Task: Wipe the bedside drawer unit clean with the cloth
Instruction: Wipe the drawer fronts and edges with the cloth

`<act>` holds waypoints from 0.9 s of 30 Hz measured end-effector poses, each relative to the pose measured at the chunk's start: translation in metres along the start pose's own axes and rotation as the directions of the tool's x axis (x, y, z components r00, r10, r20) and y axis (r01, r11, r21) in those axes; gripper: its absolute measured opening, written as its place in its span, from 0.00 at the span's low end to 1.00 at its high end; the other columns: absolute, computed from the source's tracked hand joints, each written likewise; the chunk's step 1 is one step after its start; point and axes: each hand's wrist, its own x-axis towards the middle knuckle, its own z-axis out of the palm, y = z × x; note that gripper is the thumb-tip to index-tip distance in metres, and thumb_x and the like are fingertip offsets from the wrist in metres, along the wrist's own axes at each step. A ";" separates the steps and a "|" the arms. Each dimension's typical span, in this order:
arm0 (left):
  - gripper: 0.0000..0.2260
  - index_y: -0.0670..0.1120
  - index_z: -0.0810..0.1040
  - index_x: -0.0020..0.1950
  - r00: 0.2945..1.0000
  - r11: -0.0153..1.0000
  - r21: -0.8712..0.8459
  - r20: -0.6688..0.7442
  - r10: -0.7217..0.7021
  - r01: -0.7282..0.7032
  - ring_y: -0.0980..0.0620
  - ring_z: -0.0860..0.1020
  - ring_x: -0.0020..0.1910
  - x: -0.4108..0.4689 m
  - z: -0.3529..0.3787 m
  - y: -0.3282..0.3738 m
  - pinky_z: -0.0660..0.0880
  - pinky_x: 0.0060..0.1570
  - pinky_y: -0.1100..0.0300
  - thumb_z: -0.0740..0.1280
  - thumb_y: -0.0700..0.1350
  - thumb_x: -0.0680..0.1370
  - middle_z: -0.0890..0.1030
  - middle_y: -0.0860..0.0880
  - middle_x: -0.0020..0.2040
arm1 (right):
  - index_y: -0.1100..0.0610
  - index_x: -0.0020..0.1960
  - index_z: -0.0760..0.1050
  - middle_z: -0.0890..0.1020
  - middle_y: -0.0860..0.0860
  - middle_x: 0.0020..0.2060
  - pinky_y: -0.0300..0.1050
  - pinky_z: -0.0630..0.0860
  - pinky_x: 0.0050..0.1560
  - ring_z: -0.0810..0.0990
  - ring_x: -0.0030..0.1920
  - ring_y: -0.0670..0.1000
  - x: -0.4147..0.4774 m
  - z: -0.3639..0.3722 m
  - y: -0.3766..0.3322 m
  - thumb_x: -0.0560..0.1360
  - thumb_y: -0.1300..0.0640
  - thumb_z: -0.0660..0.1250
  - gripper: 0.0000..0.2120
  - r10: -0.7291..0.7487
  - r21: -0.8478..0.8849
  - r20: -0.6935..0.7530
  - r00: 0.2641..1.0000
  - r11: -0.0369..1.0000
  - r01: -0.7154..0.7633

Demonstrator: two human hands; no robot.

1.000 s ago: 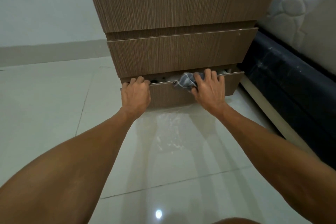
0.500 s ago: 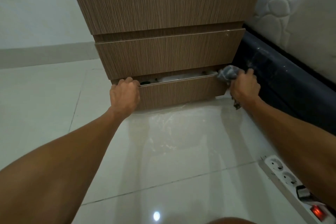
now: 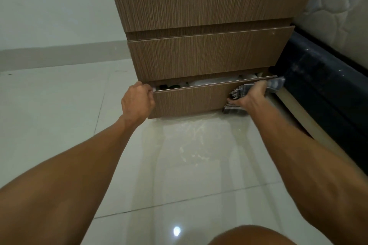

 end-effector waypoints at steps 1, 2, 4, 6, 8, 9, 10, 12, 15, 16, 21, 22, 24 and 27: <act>0.10 0.43 0.82 0.52 1.000 1.000 -0.015 -0.005 -0.003 0.003 0.43 0.78 0.47 0.001 0.001 -0.001 0.72 0.40 0.53 0.62 0.43 0.79 0.80 0.43 0.51 | 0.47 0.76 0.57 0.67 0.58 0.73 0.82 0.63 0.59 0.68 0.69 0.68 -0.002 0.006 0.011 0.78 0.38 0.53 0.29 0.019 0.019 0.011 1.000 1.000 -0.020; 0.10 0.43 0.82 0.52 1.000 1.000 -0.027 -0.011 -0.005 0.004 0.43 0.78 0.47 0.002 0.001 -0.002 0.72 0.40 0.53 0.62 0.42 0.79 0.80 0.43 0.51 | 0.46 0.77 0.55 0.66 0.59 0.73 0.82 0.60 0.61 0.67 0.70 0.68 -0.007 0.012 0.021 0.78 0.38 0.53 0.29 0.041 0.030 0.027 0.999 0.999 -0.041; 0.10 0.44 0.83 0.52 1.000 0.999 -0.037 -0.013 -0.006 0.006 0.43 0.78 0.47 0.004 0.002 -0.003 0.71 0.40 0.54 0.62 0.42 0.79 0.80 0.43 0.51 | 0.44 0.77 0.53 0.66 0.61 0.74 0.85 0.56 0.59 0.66 0.71 0.69 -0.012 0.021 0.044 0.78 0.37 0.52 0.30 0.083 0.011 0.037 0.996 0.996 -0.084; 0.10 0.44 0.83 0.53 1.000 0.999 -0.038 -0.005 -0.010 0.009 0.43 0.78 0.48 0.006 0.001 -0.003 0.71 0.41 0.53 0.61 0.42 0.79 0.80 0.43 0.52 | 0.43 0.77 0.52 0.65 0.62 0.73 0.88 0.54 0.55 0.65 0.71 0.71 -0.013 0.030 0.064 0.77 0.38 0.51 0.30 0.115 -0.032 0.035 0.993 0.993 -0.114; 0.11 0.44 0.83 0.54 1.000 0.999 -0.036 -0.002 -0.010 0.010 0.43 0.78 0.48 0.008 0.001 -0.003 0.72 0.42 0.53 0.61 0.42 0.79 0.80 0.43 0.52 | 0.44 0.76 0.53 0.66 0.62 0.72 0.89 0.53 0.50 0.65 0.70 0.72 -0.011 0.041 0.087 0.76 0.41 0.52 0.30 0.173 -0.058 0.042 0.984 0.984 -0.171; 0.11 0.44 0.83 0.54 1.000 0.999 -0.035 -0.003 -0.010 0.010 0.43 0.78 0.48 0.009 0.001 -0.004 0.71 0.42 0.53 0.61 0.43 0.79 0.80 0.44 0.52 | 0.44 0.76 0.55 0.67 0.62 0.71 0.90 0.54 0.47 0.67 0.69 0.72 -0.014 0.047 0.098 0.74 0.43 0.53 0.30 0.196 -0.063 0.057 0.979 0.979 -0.192; 0.11 0.44 0.83 0.54 1.000 0.999 -0.034 -0.003 -0.007 0.007 0.43 0.78 0.48 0.009 0.002 -0.004 0.71 0.42 0.54 0.61 0.43 0.79 0.80 0.44 0.53 | 0.46 0.75 0.57 0.69 0.62 0.70 0.90 0.55 0.46 0.68 0.67 0.72 -0.015 0.053 0.111 0.72 0.44 0.54 0.31 0.219 -0.082 0.066 0.974 0.974 -0.214; 0.11 0.44 0.83 0.54 1.000 0.999 -0.038 -0.003 -0.001 0.001 0.43 0.78 0.48 0.010 0.002 -0.006 0.73 0.42 0.54 0.61 0.43 0.79 0.80 0.44 0.52 | 0.51 0.74 0.60 0.71 0.63 0.67 0.88 0.59 0.47 0.70 0.65 0.72 -0.025 0.066 0.134 0.71 0.46 0.53 0.31 0.264 -0.103 0.088 0.960 0.961 -0.255; 0.11 0.44 0.83 0.54 1.000 0.999 -0.047 0.009 0.001 -0.001 0.42 0.79 0.48 0.012 0.001 -0.007 0.78 0.45 0.50 0.61 0.43 0.79 0.81 0.44 0.53 | 0.60 0.72 0.63 0.71 0.67 0.66 0.81 0.64 0.57 0.70 0.66 0.71 -0.082 0.082 0.155 0.75 0.46 0.50 0.29 0.358 -0.163 0.130 0.925 0.928 -0.336; 0.11 0.45 0.83 0.55 1.000 0.999 -0.048 0.012 -0.002 0.003 0.42 0.79 0.48 0.012 0.000 -0.007 0.78 0.46 0.49 0.62 0.43 0.79 0.81 0.44 0.53 | 0.63 0.69 0.65 0.72 0.68 0.65 0.77 0.66 0.61 0.71 0.64 0.71 -0.098 0.086 0.161 0.77 0.46 0.49 0.28 0.396 -0.163 0.162 0.904 0.914 -0.371; 0.11 0.46 0.83 0.56 0.999 0.997 -0.082 0.039 -0.002 0.005 0.44 0.79 0.48 0.013 0.001 -0.010 0.78 0.49 0.48 0.62 0.42 0.80 0.81 0.45 0.53 | 0.67 0.49 0.71 0.77 0.66 0.48 0.66 0.69 0.62 0.75 0.60 0.67 -0.133 0.095 0.191 0.83 0.46 0.47 0.26 0.581 -0.168 0.306 0.754 0.813 -0.558; 0.11 0.46 0.83 0.56 0.999 0.996 -0.085 0.043 -0.003 0.006 0.44 0.79 0.49 0.013 0.001 -0.010 0.78 0.48 0.48 0.62 0.42 0.80 0.81 0.45 0.53 | 0.66 0.50 0.71 0.78 0.65 0.48 0.66 0.69 0.63 0.74 0.64 0.67 -0.133 0.096 0.193 0.83 0.47 0.47 0.24 0.581 -0.172 0.294 0.758 0.813 -0.556; 0.11 0.46 0.83 0.56 0.999 0.996 -0.085 0.043 -0.018 0.022 0.44 0.79 0.49 0.013 0.000 -0.010 0.78 0.48 0.49 0.62 0.41 0.79 0.81 0.45 0.53 | 0.65 0.55 0.73 0.79 0.65 0.52 0.65 0.70 0.64 0.75 0.63 0.66 -0.129 0.098 0.191 0.83 0.50 0.48 0.21 0.583 -0.172 0.284 0.761 0.812 -0.558; 0.11 0.47 0.83 0.56 0.998 0.994 -0.093 0.030 -0.053 0.056 0.44 0.79 0.49 0.013 -0.001 -0.008 0.78 0.47 0.50 0.63 0.41 0.79 0.81 0.46 0.53 | 0.66 0.61 0.72 0.78 0.66 0.53 0.65 0.73 0.58 0.77 0.55 0.66 -0.116 0.094 0.176 0.83 0.53 0.47 0.22 0.539 -0.166 0.297 0.788 0.842 -0.514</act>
